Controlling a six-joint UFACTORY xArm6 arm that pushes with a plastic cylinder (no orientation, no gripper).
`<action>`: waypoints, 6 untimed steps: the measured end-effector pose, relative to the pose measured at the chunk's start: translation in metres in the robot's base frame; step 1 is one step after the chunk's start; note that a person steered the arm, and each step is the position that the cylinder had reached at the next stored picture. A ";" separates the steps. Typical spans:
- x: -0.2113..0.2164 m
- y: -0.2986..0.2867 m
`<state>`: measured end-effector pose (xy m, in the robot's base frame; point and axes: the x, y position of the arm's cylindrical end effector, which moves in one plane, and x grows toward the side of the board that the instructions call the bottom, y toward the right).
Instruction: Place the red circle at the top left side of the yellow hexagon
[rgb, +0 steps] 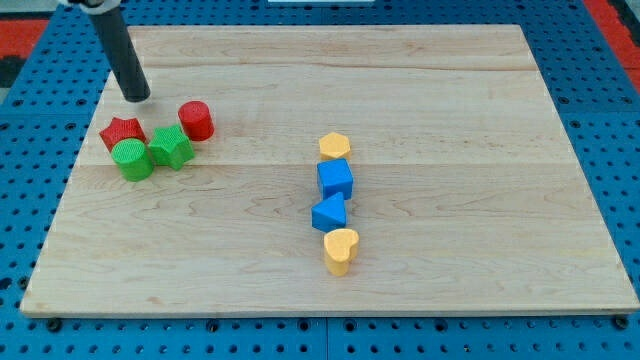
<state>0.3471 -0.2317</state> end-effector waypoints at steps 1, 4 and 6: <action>0.030 0.035; 0.072 0.175; 0.091 0.169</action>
